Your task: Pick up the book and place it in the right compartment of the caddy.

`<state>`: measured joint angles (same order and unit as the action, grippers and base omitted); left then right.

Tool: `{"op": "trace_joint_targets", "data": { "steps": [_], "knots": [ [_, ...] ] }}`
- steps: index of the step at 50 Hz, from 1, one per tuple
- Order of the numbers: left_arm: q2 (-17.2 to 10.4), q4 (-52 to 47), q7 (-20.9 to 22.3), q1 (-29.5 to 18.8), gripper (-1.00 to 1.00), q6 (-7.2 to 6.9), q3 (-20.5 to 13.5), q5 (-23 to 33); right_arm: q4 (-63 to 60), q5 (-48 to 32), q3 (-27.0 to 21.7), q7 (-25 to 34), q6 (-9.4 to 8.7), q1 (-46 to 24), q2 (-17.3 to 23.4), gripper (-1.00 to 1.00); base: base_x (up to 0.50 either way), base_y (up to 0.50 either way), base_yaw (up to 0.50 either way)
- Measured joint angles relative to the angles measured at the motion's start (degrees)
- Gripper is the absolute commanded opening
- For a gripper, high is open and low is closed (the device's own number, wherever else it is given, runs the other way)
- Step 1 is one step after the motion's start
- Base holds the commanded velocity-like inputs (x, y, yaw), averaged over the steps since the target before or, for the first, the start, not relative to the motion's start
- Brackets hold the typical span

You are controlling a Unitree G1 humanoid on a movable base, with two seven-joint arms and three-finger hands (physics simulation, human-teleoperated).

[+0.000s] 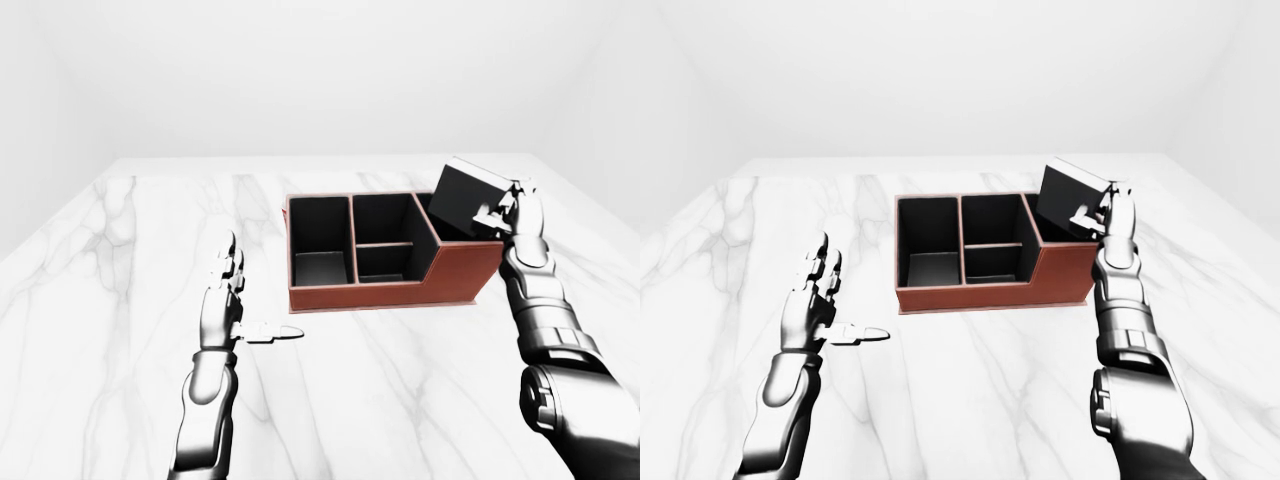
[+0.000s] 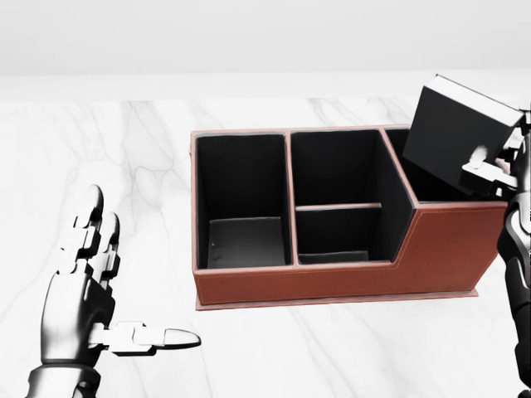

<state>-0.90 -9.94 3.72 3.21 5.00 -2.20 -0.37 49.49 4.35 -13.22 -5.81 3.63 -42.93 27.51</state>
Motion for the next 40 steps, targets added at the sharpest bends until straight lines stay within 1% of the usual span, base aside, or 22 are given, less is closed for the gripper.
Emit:
{"op": "trace_joint_targets", "data": {
  "steps": [6,23,40],
  "knots": [
    [0.0,0.1,0.0,0.0,1.0,0.0,0.0,0.0,2.9,-0.2,0.4,-0.2,1.36,-0.9,0.1,-1.0,0.0,0.0,0.0],
    [0.0,0.6,0.0,-0.2,1.0,0.0,0.0,0.1,10.9,-0.8,1.5,-0.6,1.36,-4.1,0.5,-1.0,0.0,0.0,0.0],
    [0.0,0.6,-0.1,-0.4,1.0,0.0,0.1,0.1,13.5,-1.0,1.9,-0.8,1.36,-5.3,0.8,-1.0,0.0,0.0,0.0]
  ]
}}
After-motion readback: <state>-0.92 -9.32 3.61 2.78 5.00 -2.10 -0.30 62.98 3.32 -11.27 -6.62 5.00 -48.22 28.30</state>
